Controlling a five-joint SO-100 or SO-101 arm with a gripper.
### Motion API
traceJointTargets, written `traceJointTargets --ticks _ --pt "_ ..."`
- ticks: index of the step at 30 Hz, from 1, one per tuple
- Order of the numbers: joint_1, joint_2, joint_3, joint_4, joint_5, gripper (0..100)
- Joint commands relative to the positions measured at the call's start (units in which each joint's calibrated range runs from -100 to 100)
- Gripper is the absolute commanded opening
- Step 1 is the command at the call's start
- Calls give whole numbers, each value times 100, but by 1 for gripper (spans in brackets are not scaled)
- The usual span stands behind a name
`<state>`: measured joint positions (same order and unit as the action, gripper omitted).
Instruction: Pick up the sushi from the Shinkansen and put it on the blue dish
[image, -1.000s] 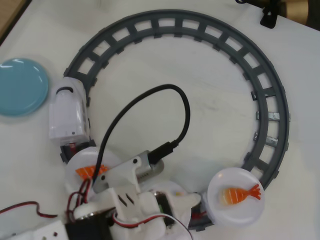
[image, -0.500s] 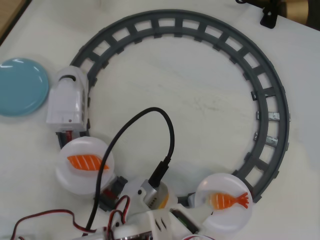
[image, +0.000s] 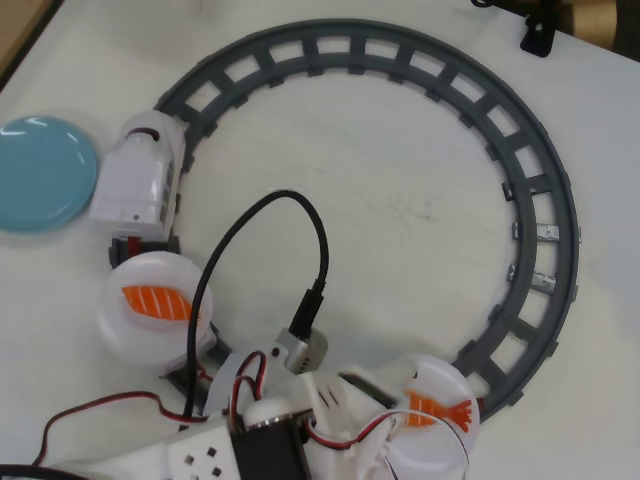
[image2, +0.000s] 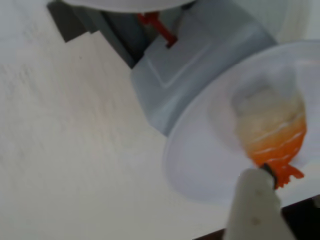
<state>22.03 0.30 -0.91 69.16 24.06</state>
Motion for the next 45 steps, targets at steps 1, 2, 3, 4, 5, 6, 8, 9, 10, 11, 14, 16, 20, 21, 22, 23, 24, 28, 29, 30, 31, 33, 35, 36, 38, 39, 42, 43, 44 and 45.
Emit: traceJointTargets --ticks 1,2,3,4,5,6,8,9,10,11,14,16,20,21,22,23,24,28,29,30,31,33,35,36,38,39,42,43,44,45 --pt "-28 -50 -296 -50 63 28" --pt "-64 -42 -287 -50 63 28" --pt "-108 -42 -251 -50 53 28" --pt "-125 -34 -233 -41 42 28" --pt "-134 0 -233 -24 37 28" --pt "-134 82 -224 -7 37 28" --pt "-143 273 -269 10 37 28" --pt "-143 365 -278 18 32 28" --pt "-152 423 -260 18 32 28" --pt "-152 439 -233 18 32 28" --pt "-134 497 -206 35 26 28" --pt "-125 539 -215 188 26 27" --pt "-152 555 -197 349 21 24" --pt "-152 555 -143 349 21 22" --pt "-160 555 -71 375 21 20" --pt "-178 555 10 383 21 19" --pt "-178 555 91 426 21 16" --pt "-328 456 110 587 16 4" --pt "-389 447 37 681 11 4" --pt "-469 431 -134 842 -26 3" --pt "-609 356 -323 1054 -78 3" --pt "-944 124 -729 1470 -157 3" --pt "-1410 -200 -1153 1844 -272 3" --pt "-1648 -357 -1324 1988 -350 3" --pt "-2185 -639 -1586 2269 -481 3" --pt "-2476 -772 -1667 2396 -518 3" --pt "-3417 -1095 -1721 2693 -565 3" --pt "-3717 -1178 -1694 2727 -575 3" --pt "-4016 -1195 -1694 2744 -591 3" --pt "-4289 -1212 -1694 2761 -591 3"
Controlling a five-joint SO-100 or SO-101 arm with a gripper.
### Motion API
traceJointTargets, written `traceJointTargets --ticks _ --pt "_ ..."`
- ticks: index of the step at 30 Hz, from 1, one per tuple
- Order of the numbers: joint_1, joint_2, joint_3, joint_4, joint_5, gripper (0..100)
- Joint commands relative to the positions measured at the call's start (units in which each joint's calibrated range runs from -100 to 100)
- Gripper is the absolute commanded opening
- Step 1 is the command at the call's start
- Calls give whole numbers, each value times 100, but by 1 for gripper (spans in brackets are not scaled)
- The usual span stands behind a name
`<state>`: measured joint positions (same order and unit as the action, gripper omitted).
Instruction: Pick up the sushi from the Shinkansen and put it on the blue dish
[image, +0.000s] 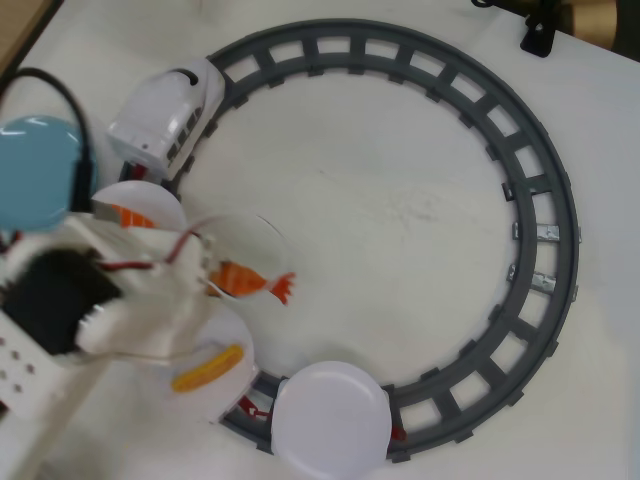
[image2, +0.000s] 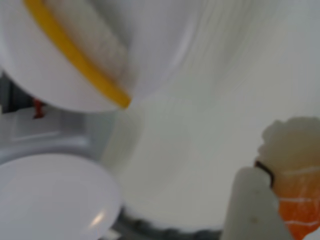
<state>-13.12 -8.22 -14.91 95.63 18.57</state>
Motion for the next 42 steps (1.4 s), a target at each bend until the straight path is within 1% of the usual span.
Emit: traceJointTargets --ticks 1,9,13,16,26,35,42 --pt "-1021 -360 -294 114 -42 3" --pt "-2975 -343 -294 38 -58 3" --pt "-3635 -185 -285 -166 -63 3" --pt "-3917 238 -303 -404 -63 3" --pt "-4384 1963 -970 -1211 -121 3" --pt "-4366 3415 -2125 -1279 -184 3" --pt "-4401 4136 -2747 -1279 -189 3"
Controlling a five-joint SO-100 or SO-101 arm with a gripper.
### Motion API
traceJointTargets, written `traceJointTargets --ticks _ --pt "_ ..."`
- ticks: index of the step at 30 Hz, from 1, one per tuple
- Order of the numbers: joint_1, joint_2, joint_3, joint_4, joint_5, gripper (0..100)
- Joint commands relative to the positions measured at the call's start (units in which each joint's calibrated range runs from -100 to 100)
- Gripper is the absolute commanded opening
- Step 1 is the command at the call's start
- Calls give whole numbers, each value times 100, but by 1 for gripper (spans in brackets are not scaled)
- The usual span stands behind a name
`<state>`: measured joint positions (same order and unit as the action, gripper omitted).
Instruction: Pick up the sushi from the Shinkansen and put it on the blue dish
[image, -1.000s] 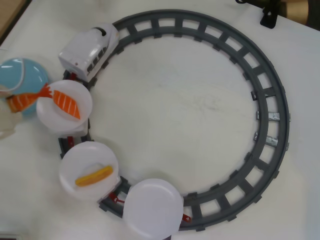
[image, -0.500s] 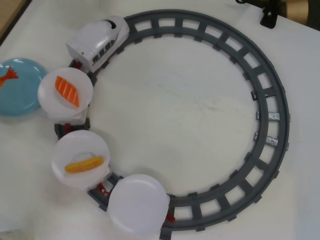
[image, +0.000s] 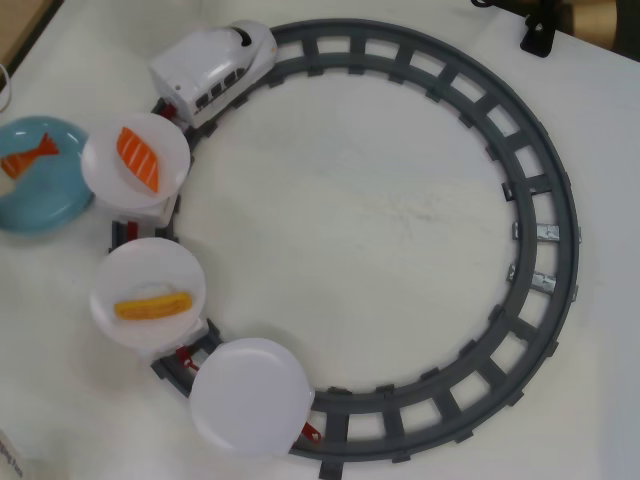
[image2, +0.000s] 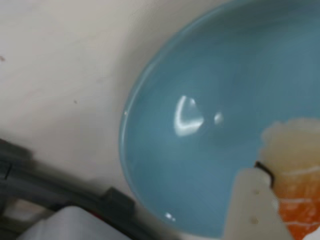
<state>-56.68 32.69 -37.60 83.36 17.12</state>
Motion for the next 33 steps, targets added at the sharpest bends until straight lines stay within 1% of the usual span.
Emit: traceJointTargets --ticks 1,12,14,16,19,22,25,33 --pt "-45 120 -532 -52 -44 3" --pt "-45 974 -1226 -52 -44 3" --pt "-45 1099 -1361 -52 -133 4" --pt "-45 1182 -1524 -9 -274 8" --pt "-45 1215 -1569 16 -332 18" --pt "-54 1132 -1596 25 -332 22" --pt "-54 908 -1722 178 -332 22" --pt "-45 -461 -1641 764 -332 22"
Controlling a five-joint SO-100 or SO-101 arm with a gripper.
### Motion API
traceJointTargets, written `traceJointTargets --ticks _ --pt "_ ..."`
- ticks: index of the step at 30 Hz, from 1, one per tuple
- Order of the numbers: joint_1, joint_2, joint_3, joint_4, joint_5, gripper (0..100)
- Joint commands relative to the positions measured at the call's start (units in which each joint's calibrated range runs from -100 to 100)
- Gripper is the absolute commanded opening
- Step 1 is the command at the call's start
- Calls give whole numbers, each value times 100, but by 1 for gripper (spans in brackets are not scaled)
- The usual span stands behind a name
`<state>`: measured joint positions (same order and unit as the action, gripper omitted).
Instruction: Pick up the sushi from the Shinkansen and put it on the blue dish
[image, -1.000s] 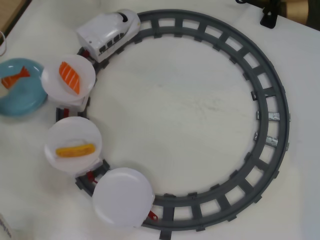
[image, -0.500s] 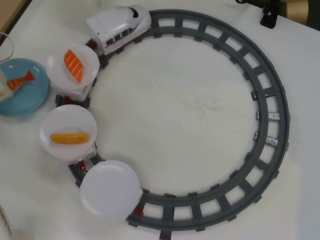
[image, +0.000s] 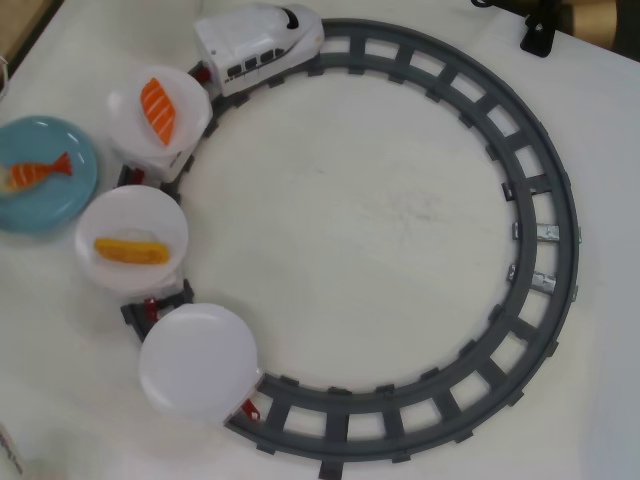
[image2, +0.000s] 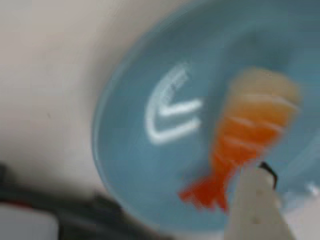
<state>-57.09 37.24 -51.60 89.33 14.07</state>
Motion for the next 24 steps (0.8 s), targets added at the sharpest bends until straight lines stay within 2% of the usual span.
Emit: traceJointTargets --ticks 1,7,13,17,24 --pt "-4 -1132 -187 201 -26 22" --pt "-110 -2683 354 99 -162 22" --pt "-356 -4334 1607 -971 -1167 22" --pt "-365 -5462 3384 -2101 -1595 22" --pt "-840 -7254 7622 -4292 -1616 22"
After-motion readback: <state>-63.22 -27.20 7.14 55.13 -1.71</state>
